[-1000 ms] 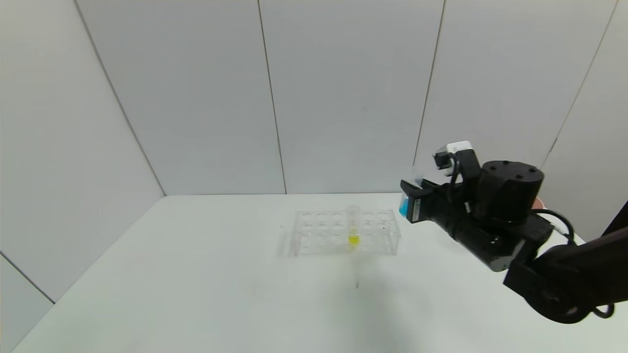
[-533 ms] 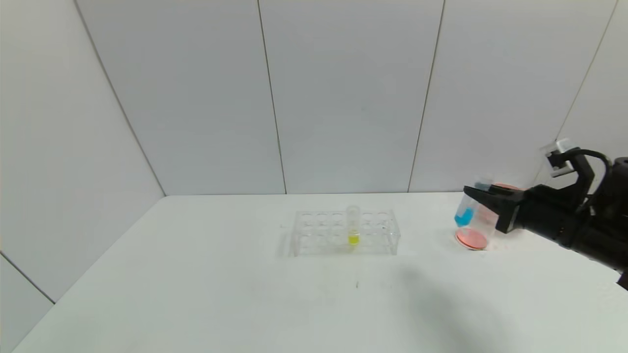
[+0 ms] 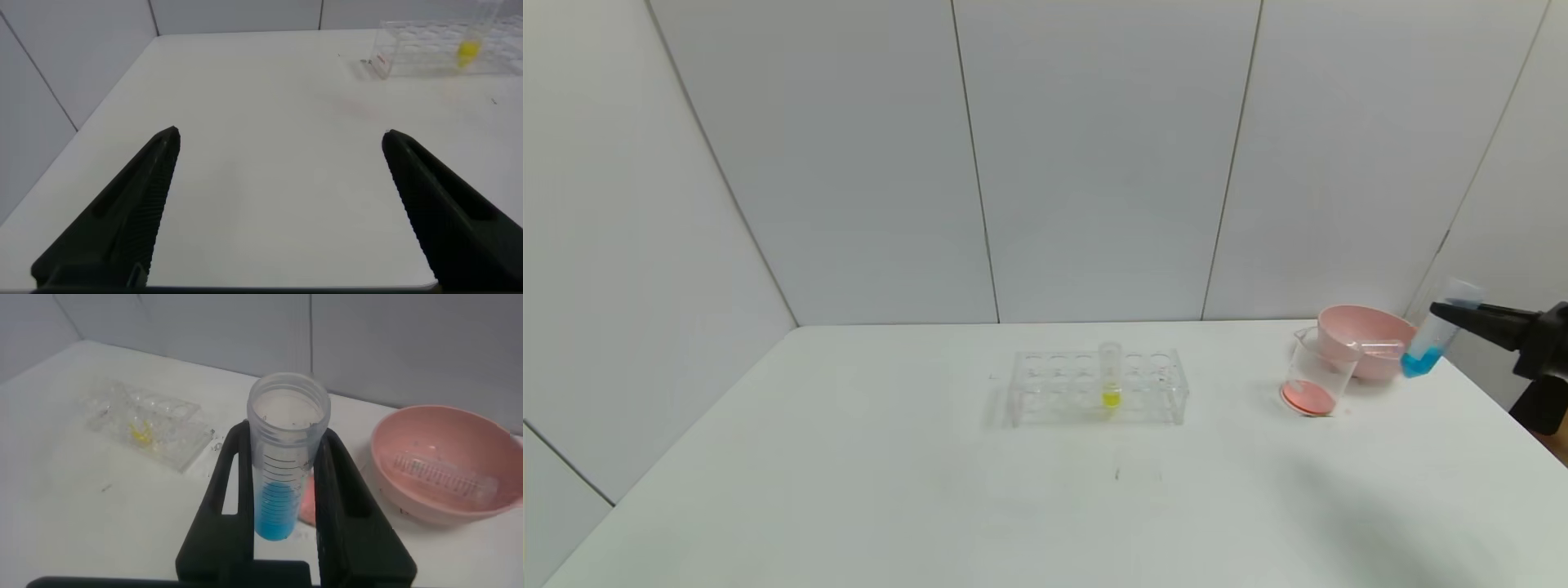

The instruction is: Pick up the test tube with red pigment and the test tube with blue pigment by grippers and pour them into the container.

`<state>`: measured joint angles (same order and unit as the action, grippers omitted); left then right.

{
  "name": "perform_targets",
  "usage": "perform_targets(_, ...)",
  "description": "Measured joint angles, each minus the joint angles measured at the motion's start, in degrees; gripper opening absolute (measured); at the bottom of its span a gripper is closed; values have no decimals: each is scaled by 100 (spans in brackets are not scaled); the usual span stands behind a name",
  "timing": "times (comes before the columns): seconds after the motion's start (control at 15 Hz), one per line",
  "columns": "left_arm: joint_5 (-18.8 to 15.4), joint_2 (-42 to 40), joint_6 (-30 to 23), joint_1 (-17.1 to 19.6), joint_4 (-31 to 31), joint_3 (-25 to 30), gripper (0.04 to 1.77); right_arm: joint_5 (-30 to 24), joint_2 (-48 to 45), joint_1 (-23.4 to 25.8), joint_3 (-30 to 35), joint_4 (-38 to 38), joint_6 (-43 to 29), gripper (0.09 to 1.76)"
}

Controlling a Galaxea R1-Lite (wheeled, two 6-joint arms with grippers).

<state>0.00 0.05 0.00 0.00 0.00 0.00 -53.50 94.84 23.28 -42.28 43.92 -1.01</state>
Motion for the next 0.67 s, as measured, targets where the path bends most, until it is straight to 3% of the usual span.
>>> perform_targets(0.4,-2,0,0,0,0,0,176,-110,667,425,-1335,-1097,848,49)
perform_targets(0.67,0,0,0,-2,0,0,176,-2,1136,254,-2622,-2805,1655,49)
